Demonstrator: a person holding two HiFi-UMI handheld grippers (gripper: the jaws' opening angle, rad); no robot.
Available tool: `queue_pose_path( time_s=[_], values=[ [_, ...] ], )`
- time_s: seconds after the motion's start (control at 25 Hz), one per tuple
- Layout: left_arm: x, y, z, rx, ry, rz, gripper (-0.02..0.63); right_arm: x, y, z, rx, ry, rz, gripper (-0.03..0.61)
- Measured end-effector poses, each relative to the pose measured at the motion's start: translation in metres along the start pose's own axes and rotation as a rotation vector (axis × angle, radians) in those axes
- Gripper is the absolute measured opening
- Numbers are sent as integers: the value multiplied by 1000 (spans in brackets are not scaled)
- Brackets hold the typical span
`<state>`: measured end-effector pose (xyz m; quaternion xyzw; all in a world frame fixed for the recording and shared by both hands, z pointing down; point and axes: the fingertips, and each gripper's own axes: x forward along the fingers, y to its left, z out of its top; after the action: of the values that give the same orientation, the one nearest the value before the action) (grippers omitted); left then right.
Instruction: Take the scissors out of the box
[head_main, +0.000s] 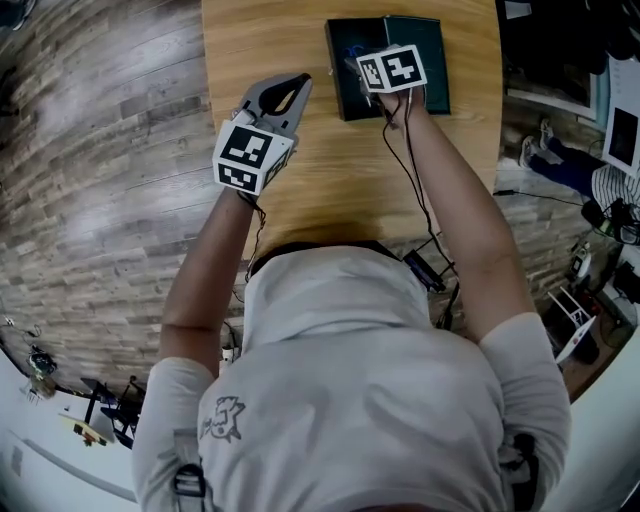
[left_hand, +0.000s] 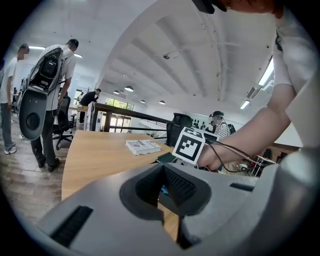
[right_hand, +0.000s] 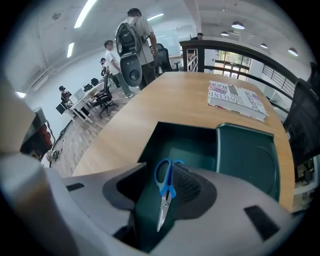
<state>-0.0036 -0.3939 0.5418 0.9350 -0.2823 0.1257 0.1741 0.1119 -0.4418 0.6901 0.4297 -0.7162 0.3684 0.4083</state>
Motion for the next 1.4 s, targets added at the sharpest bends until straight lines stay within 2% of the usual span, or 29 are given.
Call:
queue_pose_path(
  time_s=[0.2, 0.56, 1.04, 1.2, 1.4],
  values=[
    [4, 10, -2, -7, 6, 5, 5, 23, -11, -2, 60, 94, -31, 166],
    [7, 13, -5, -27, 1, -4, 5, 42, -16, -6, 110, 214, -62, 163],
    [8, 15, -9, -47, -4, 0, 5, 48, -21, -11, 183, 235, -70, 156],
    [8, 15, -8, -50, -6, -2, 5, 48, -25, -11, 187, 232, -86, 111],
    [8, 19, -10, -55, -9, 5, 5, 50, -29, -12, 175, 235, -117, 91]
  ],
)
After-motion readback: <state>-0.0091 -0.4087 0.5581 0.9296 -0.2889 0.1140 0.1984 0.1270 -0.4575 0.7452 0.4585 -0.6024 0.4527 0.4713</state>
